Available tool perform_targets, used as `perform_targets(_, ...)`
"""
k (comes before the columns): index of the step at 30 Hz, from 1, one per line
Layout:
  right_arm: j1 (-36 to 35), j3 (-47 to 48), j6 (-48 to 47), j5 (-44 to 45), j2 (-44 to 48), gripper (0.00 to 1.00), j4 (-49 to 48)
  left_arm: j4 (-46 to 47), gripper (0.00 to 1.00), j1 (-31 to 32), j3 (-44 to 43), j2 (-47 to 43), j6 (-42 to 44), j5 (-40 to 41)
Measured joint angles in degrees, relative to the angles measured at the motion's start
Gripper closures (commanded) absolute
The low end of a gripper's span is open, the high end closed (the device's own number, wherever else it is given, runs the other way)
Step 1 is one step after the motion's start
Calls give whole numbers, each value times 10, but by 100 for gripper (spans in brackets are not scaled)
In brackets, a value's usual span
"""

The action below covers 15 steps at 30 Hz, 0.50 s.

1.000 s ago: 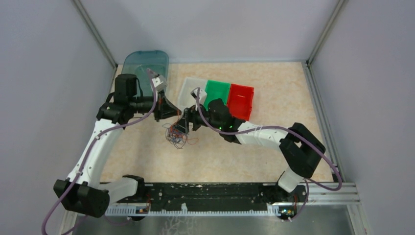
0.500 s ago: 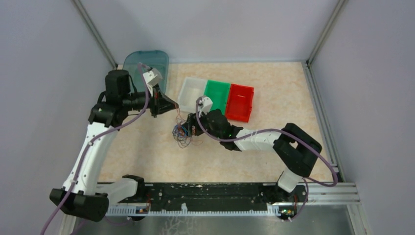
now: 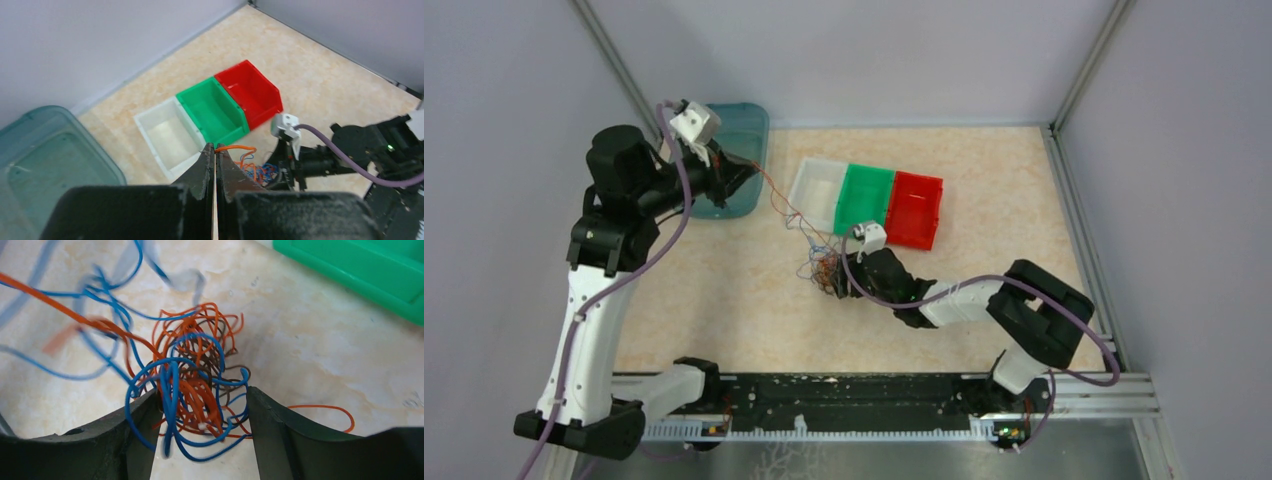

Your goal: Untangle the cables

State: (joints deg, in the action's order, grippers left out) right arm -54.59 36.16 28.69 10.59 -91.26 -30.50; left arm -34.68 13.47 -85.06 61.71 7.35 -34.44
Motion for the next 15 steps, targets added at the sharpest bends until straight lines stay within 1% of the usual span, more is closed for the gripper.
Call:
perform_targets(8, 0, -67, 11, 35, 62, 38, -2, 32, 100, 0, -42, -4, 0, 127)
perform_targets(13, 1, -85, 20, 43, 87, 35, 1, 54, 100, 0, -43, -15, 0, 161)
perform_targets(15, 1, -93, 21, 44, 103, 33, 1, 62, 100, 0, -43, -18, 1, 176)
